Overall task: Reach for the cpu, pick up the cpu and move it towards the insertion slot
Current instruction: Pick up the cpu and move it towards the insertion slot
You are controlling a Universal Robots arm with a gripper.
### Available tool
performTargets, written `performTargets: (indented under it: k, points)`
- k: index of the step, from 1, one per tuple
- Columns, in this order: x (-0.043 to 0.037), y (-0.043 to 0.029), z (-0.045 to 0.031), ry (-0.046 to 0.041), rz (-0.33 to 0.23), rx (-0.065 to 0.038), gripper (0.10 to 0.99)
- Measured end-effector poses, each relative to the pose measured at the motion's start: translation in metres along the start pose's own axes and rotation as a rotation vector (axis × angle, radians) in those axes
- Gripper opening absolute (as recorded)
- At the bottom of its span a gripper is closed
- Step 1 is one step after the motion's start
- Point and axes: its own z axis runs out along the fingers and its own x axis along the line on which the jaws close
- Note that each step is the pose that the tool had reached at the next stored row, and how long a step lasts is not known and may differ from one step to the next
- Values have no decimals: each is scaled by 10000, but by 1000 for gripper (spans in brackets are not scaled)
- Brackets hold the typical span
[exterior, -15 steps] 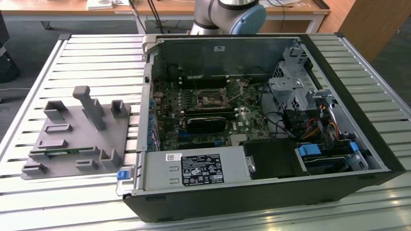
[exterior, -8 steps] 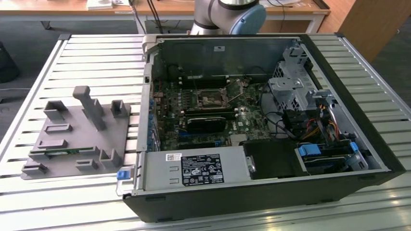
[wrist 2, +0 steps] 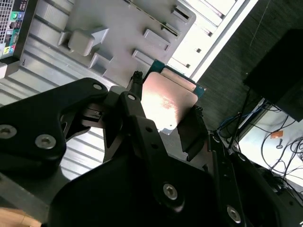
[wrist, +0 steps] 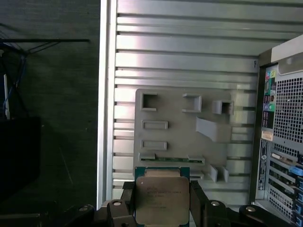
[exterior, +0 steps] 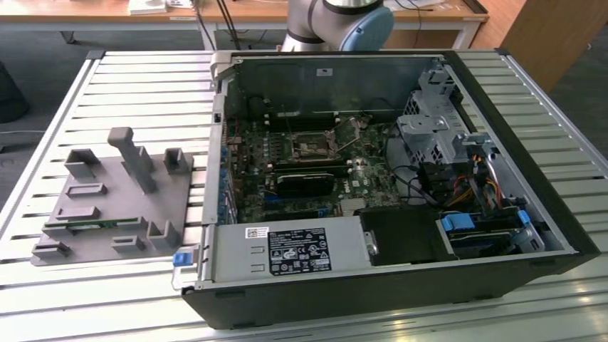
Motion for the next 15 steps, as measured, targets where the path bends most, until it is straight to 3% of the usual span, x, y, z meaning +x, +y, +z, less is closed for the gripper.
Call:
performTargets:
  k: [3,4,8,12,15]
  points:
    - [-1,-6,-104,-1,-1,8,545]
    - [-2,-12,-215,0,0,13,545]
    - [-5,-21,-376,2,-1,21,545]
    - [-32,-22,-396,0,0,22,545]
    - [-109,-22,-354,1,0,23,545]
